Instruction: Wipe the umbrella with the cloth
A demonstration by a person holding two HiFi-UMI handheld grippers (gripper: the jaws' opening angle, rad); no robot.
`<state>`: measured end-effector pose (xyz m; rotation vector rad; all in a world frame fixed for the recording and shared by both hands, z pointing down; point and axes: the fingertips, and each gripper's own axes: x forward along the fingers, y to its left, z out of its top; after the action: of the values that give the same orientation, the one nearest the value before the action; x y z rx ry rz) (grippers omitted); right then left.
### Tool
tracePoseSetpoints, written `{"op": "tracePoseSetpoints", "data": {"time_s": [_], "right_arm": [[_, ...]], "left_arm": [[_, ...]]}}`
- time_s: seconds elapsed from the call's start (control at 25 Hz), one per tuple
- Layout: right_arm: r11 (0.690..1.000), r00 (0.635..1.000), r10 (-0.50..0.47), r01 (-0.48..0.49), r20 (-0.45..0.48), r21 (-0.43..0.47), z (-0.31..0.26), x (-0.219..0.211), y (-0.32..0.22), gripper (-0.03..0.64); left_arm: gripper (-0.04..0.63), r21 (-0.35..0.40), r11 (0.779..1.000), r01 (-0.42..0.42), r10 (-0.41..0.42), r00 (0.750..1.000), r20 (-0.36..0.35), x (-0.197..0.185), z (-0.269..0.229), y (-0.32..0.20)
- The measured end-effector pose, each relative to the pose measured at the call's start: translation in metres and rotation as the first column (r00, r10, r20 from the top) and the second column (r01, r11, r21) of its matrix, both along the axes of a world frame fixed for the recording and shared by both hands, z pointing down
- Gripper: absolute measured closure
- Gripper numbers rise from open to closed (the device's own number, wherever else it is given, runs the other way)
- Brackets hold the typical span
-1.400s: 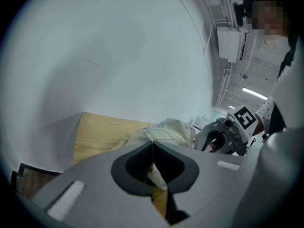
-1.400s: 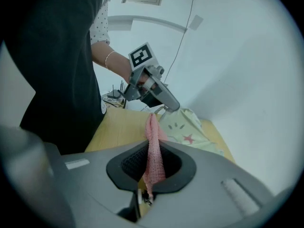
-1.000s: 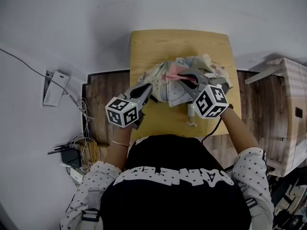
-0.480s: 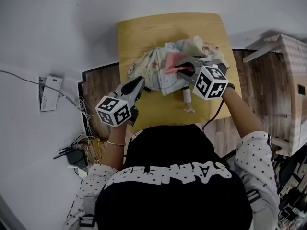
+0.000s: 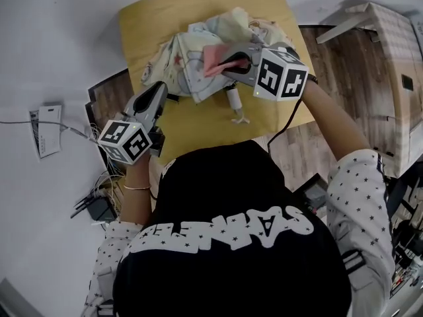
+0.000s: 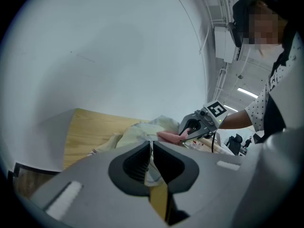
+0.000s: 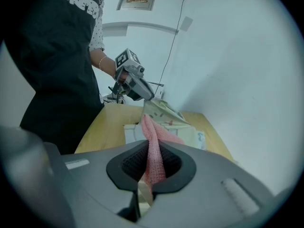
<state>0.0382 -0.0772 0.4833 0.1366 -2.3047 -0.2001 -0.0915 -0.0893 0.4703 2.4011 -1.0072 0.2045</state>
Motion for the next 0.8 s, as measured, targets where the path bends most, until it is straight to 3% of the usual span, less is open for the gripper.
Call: {"op": "tracePoseSetpoints", "data": {"time_s": [0.8], "right_arm": [[0.997,0.998,0.025,-0.02,0.058,-0.078,0.008,-0.016,0.032,0.584]], "left_arm": [[0.589,0.034,0.999,-0.004,0.004,1.0,-0.011,0.005,-0.003,0.005]]}}
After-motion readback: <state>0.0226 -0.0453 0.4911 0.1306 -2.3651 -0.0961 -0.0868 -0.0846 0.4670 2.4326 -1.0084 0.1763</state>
